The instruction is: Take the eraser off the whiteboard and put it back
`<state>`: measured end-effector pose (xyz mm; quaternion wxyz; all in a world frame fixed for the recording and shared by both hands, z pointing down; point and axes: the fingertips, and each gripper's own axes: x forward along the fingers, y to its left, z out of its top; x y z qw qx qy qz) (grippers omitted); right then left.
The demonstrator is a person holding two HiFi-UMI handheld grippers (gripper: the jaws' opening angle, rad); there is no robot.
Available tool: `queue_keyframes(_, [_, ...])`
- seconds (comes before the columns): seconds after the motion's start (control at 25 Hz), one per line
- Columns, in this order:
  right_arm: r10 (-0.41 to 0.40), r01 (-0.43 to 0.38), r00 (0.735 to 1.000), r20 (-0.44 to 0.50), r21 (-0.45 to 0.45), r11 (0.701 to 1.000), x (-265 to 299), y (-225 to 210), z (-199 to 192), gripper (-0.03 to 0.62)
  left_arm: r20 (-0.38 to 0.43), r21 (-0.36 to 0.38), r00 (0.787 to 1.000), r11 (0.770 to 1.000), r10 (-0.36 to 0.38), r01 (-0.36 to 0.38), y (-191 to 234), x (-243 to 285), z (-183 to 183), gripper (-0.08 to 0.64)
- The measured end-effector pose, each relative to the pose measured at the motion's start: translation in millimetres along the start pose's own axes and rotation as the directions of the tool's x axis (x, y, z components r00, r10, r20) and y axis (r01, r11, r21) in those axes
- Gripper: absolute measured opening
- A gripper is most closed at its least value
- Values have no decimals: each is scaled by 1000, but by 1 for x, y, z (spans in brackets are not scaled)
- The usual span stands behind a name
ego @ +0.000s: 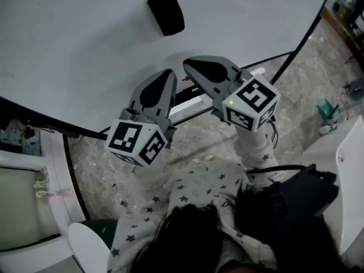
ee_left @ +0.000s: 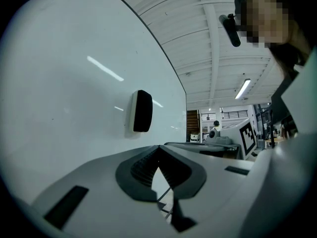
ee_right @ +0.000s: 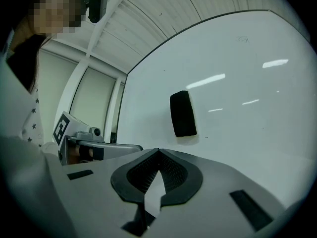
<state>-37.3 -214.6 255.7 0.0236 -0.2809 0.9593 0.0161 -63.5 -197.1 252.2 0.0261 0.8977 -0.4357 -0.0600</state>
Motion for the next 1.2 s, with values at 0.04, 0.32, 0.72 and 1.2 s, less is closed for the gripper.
queue_keyframes(0.04, [2, -2, 1000, -3, 0, 1000, 0, 0, -1, 8, -1, 0, 1000, 1000, 0, 0, 0, 0, -1, 0])
queue_keyframes(0.32, [-6, 6, 1000, -8, -9, 1000, 0, -3, -3, 8, -3, 0, 1000, 1000, 2, -2, -1, 0, -2, 0])
queue_keyframes(0.72, [-14, 14, 1000, -21, 8, 1000, -1, -6, -10, 8, -19, -12, 1000, 1000, 13, -13, 0, 0, -10, 1])
queue_keyframes(1.2, [-15, 15, 999, -31, 14, 1000, -2, -9, -12, 8, -23, -13, 1000, 1000, 6, -7, -2, 2, -9, 0])
